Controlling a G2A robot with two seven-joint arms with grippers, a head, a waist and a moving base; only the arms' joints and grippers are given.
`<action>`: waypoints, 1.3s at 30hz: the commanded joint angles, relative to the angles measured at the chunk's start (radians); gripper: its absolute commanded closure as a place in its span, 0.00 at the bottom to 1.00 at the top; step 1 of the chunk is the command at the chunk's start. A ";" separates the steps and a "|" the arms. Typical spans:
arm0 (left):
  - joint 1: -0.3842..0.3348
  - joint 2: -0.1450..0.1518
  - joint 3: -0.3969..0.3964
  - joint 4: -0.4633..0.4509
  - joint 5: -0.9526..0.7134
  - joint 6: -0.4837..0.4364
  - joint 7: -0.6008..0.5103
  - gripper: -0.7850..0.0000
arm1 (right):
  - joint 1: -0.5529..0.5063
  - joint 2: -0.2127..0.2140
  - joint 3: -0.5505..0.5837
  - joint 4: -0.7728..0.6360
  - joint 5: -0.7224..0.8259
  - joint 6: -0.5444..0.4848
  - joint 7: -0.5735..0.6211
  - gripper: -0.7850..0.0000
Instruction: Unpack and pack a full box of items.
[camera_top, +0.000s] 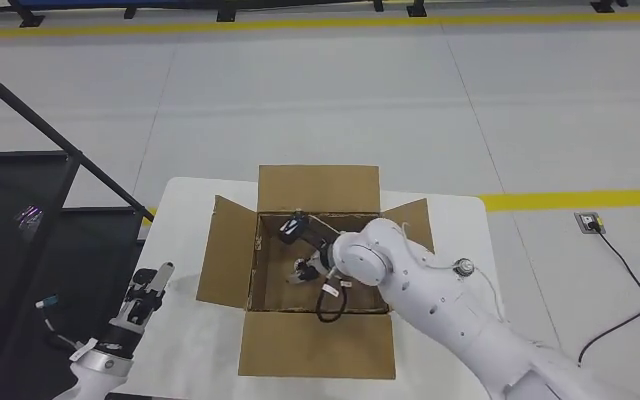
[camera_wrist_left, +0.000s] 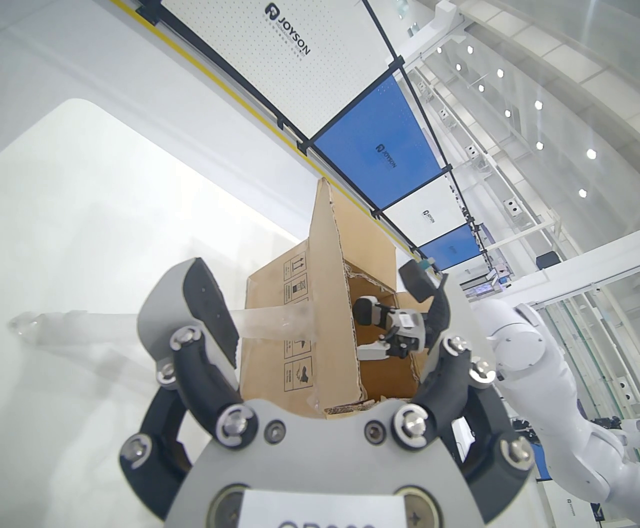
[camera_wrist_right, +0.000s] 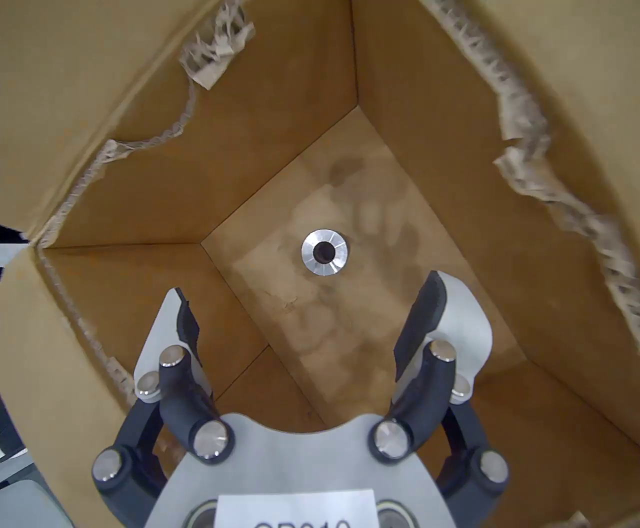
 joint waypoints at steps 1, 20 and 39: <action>0.000 0.000 0.000 0.000 0.000 0.000 0.000 0.00 | 0.016 -0.040 -0.038 0.112 0.016 -0.009 -0.051 0.00; 0.000 0.000 0.000 0.000 0.000 0.000 0.000 0.00 | 0.099 -0.280 -0.176 0.550 -0.067 -0.046 -0.217 1.00; 0.000 0.000 0.000 0.000 0.000 0.000 0.000 0.00 | 0.069 -0.241 -0.081 0.252 -0.150 0.128 -0.148 1.00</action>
